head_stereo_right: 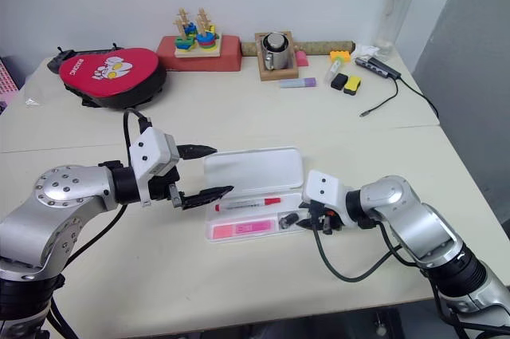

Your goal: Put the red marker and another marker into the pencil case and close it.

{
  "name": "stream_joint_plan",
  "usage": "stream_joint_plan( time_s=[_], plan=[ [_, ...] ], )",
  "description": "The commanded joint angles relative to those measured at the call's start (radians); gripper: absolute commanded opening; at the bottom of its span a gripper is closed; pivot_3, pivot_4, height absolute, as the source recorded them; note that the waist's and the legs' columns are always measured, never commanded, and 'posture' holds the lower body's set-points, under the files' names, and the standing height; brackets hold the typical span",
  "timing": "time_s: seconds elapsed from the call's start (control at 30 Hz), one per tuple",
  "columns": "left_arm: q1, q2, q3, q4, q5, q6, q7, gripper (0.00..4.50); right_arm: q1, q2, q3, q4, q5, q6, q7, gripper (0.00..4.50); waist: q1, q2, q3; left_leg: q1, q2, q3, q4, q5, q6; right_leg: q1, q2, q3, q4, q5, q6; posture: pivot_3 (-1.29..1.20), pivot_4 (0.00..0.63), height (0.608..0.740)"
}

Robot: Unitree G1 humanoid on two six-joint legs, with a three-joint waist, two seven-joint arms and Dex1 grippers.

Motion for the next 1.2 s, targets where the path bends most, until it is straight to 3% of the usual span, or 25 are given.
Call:
stream_joint_plan(
  time_s=[0.03,0.17,0.27,0.57,0.8,0.9,1.2],
  plan=[
    [-0.015,0.006,0.006,-0.003,0.008,-0.023,-0.005,4.5,-0.041,-0.005,-0.049,-0.014,0.026,-0.003,-0.003,2.89,-0.001,0.0,0.0,0.0,0.0,0.0,0.0,0.0,0.0,0.0,0.0,0.0,0.0,0.0,0.0,0.0,0.15,0.74],
    [-0.015,-0.002,0.006,-0.003,0.01,-0.023,-0.003,4.5,-0.056,-0.014,-0.068,-0.004,0.04,-0.015,0.009,3.96,0.0,0.0,0.0,0.0,0.0,0.0,0.0,0.0,0.0,0.0,0.0,0.0,0.0,0.0,0.0,0.0,0.15,0.74],
    [-0.019,-0.011,0.01,0.002,0.009,-0.024,0.005,4.5,-0.07,-0.022,-0.1,0.004,0.066,-0.014,0.024,4.41,0.0,0.0,0.0,0.0,0.0,0.0,0.0,0.0,0.0,0.0,0.0,0.0,0.0,0.0,-0.001,0.0,0.15,0.74],
    [-0.013,-0.002,0.098,0.018,-0.03,0.024,0.035,4.5,-0.195,-0.054,-0.141,0.243,0.004,-0.125,0.001,4.41,-0.001,0.0,0.0,0.0,0.0,0.0,0.0,0.0,0.0,0.0,0.0,0.0,0.0,0.001,0.0,0.0,0.15,0.74],
    [0.064,0.063,0.223,-0.023,-0.133,0.083,-0.027,4.5,-0.302,0.024,-0.124,0.509,-0.088,-0.29,-0.059,4.41,-0.01,0.0,0.0,0.0,0.0,0.001,-0.001,0.0,0.0,-0.001,0.0,0.0,0.0,0.001,-0.001,0.0,0.15,0.74],
    [0.088,0.099,0.281,-0.02,-0.157,0.095,-0.048,4.5,-0.338,0.069,-0.119,0.617,-0.118,-0.356,-0.076,3.98,-0.01,0.0,0.0,0.0,0.0,0.001,-0.001,0.0,0.0,-0.001,0.0,0.0,0.0,0.001,-0.001,0.0,0.15,0.74],
    [0.121,0.132,0.34,-0.01,-0.177,0.097,-0.054,4.5,-0.411,0.194,-0.093,0.833,-0.162,-0.498,-0.055,1.8,-0.008,0.0,0.0,0.0,0.0,0.001,-0.001,0.0,0.0,-0.001,0.0,0.0,-0.001,0.001,-0.001,0.0,0.15,0.74]
  ],
)
